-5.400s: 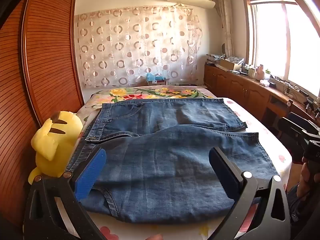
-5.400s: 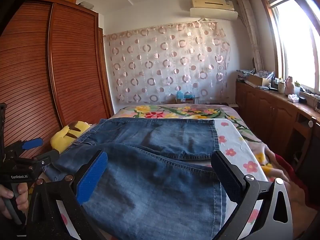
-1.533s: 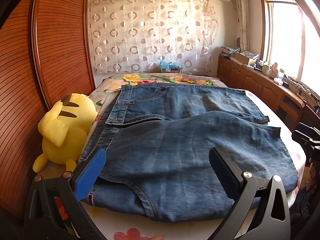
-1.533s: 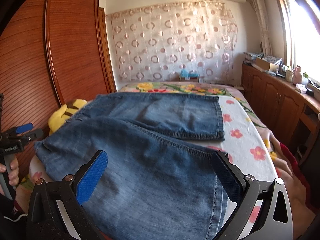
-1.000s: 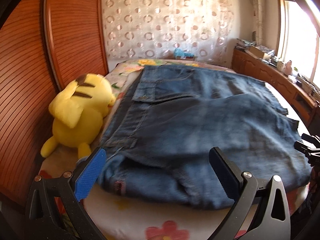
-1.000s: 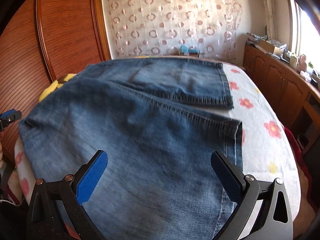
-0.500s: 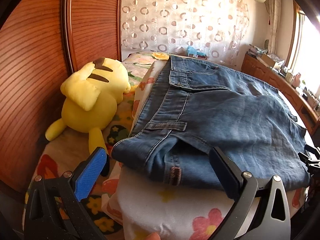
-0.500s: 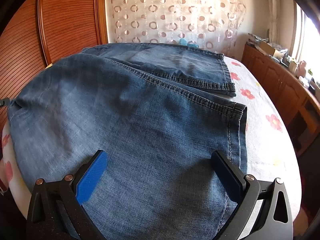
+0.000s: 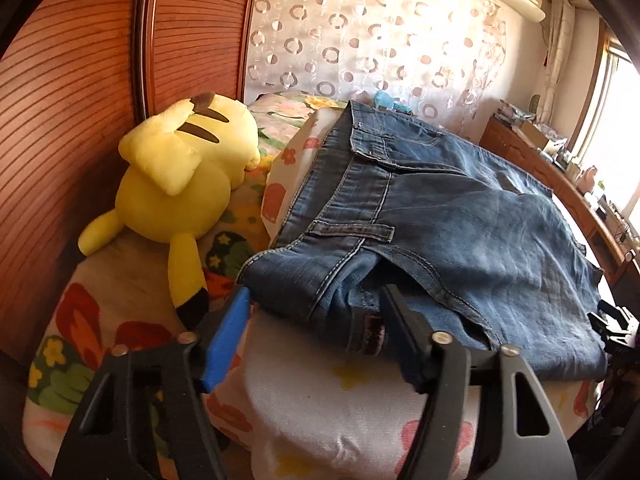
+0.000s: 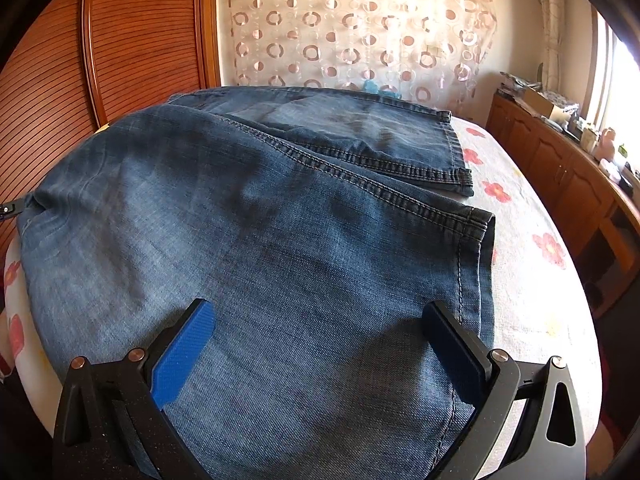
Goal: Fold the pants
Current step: 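Close the left gripper on the jeans leg and lift it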
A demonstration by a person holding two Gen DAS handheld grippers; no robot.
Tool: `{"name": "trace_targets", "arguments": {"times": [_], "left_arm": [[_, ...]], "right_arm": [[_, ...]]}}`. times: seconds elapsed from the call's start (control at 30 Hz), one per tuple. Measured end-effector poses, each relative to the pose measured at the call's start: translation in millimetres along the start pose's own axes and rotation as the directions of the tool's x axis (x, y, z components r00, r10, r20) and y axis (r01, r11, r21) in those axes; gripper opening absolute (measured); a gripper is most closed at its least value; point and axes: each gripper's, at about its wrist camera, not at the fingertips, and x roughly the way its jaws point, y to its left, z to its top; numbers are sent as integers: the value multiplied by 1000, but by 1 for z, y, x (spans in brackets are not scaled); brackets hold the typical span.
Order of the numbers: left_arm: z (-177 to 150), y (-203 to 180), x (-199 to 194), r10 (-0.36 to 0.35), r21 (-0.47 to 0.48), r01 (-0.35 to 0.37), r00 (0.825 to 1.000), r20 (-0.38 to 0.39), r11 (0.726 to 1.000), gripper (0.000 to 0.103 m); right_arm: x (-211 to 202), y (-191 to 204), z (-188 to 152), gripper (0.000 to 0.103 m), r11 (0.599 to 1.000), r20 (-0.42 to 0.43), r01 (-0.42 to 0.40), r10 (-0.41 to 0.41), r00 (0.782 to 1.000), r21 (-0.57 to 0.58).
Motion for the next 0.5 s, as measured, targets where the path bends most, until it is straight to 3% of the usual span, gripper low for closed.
{"name": "trace_targets", "arguments": {"times": [0.07, 0.3, 0.4, 0.5], "left_arm": [[-1, 0, 2, 2, -4, -2, 1000, -3, 1000, 55], [-3, 4, 11, -2, -26, 2, 1000, -29, 1000, 53], [-1, 0, 9, 0, -16, 0, 1000, -15, 1000, 29], [7, -7, -3, -2, 5, 2, 999, 37, 1000, 19]], "right_arm": [[-4, 0, -5, 103, 1000, 4, -1, 1, 1000, 1], [8, -6, -9, 103, 1000, 8, -10, 10, 1000, 1], [17, -8, -1, 103, 1000, 5, -12, 12, 1000, 0], [9, -10, -8, 103, 1000, 2, -14, 14, 1000, 0]]}}
